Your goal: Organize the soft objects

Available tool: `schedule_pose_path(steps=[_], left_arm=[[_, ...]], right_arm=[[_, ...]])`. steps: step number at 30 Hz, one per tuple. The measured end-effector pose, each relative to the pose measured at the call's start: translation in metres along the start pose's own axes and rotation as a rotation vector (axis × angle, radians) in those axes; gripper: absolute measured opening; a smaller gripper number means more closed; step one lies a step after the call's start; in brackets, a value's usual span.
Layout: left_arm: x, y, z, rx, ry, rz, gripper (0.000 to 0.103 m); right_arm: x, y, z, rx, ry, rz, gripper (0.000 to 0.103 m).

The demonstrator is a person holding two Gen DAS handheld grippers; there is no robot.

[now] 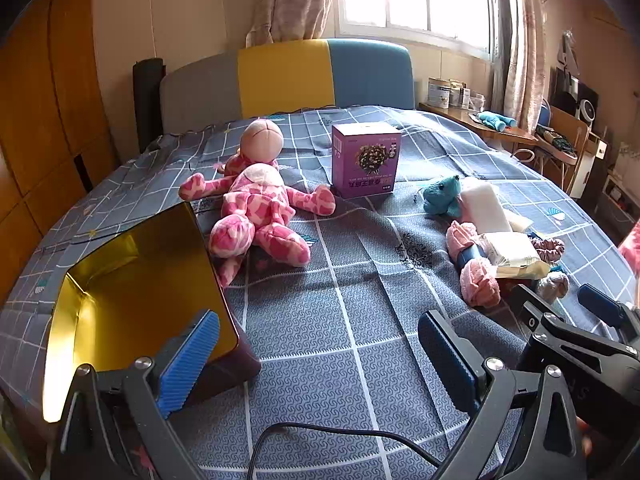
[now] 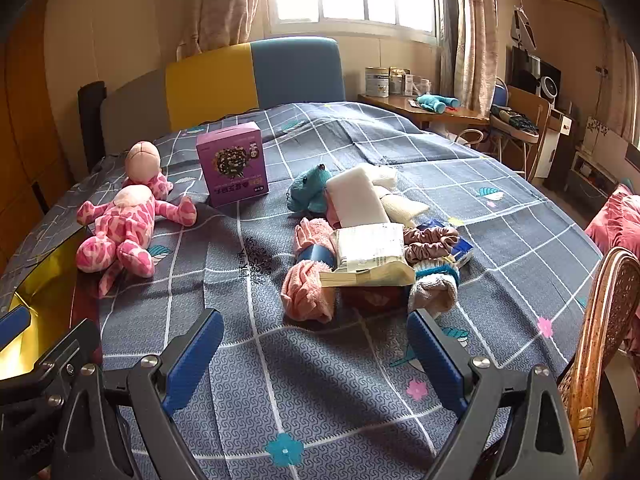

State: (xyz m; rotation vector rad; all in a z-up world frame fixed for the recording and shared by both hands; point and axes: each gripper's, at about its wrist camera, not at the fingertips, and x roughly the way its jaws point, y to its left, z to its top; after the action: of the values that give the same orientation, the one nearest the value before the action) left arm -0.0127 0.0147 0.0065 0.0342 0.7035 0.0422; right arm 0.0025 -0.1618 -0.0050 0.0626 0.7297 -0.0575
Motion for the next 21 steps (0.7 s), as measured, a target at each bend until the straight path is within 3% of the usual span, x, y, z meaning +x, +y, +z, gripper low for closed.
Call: schedule_pose_path(steps=[21], left_arm=[[-0.0009,0.0009,-0.0017,-0.012,0.012,-0.011,0.1]], right_arm=[[-0.0006,0.0004,-0.0006,-0.004,0.003,0.004,0.095]])
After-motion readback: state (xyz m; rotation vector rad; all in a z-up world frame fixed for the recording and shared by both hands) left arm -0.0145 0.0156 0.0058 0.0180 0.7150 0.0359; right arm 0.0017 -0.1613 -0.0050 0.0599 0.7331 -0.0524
